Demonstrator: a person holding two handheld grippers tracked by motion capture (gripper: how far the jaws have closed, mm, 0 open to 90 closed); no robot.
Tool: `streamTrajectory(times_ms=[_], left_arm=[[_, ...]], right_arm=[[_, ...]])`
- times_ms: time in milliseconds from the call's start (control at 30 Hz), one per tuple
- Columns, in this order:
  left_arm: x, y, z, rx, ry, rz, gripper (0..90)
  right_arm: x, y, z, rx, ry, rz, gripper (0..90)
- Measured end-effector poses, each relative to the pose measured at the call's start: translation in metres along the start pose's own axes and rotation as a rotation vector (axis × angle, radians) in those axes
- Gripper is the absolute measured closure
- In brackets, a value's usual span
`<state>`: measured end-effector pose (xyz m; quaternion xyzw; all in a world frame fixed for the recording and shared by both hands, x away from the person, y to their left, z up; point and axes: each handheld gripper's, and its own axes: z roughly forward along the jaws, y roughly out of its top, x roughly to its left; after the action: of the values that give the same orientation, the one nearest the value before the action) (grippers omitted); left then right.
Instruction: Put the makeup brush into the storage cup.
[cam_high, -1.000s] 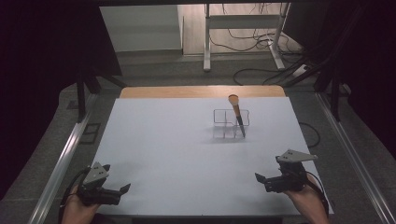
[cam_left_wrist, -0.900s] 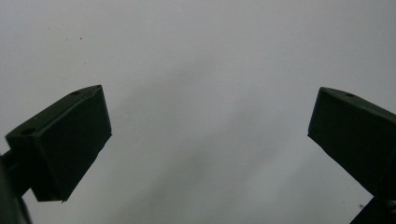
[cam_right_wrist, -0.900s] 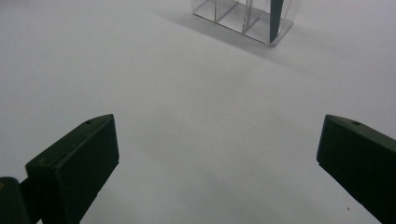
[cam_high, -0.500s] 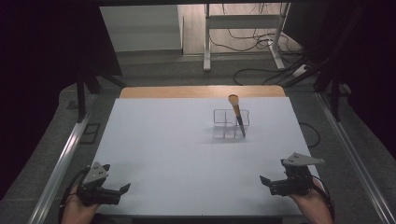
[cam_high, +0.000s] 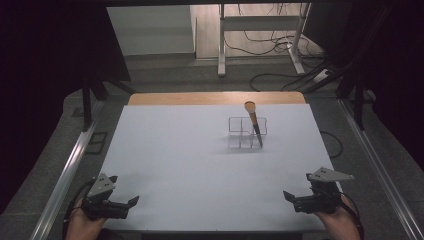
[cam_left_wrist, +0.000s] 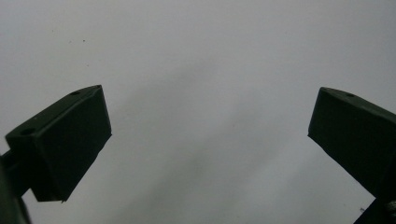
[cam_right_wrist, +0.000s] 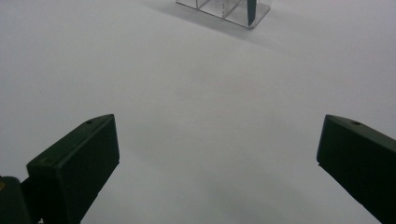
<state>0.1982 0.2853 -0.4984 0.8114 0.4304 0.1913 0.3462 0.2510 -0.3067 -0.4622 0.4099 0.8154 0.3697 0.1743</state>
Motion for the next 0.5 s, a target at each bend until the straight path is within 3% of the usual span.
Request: streamTrajectory(times_ms=[500], left_arm=[[0.000, 0.000, 0.000, 0.000, 0.000, 0.000, 0.0]], right_arm=[[-0.005, -0.012, -0.009, 0.000, -0.028, 0.015, 0.0]])
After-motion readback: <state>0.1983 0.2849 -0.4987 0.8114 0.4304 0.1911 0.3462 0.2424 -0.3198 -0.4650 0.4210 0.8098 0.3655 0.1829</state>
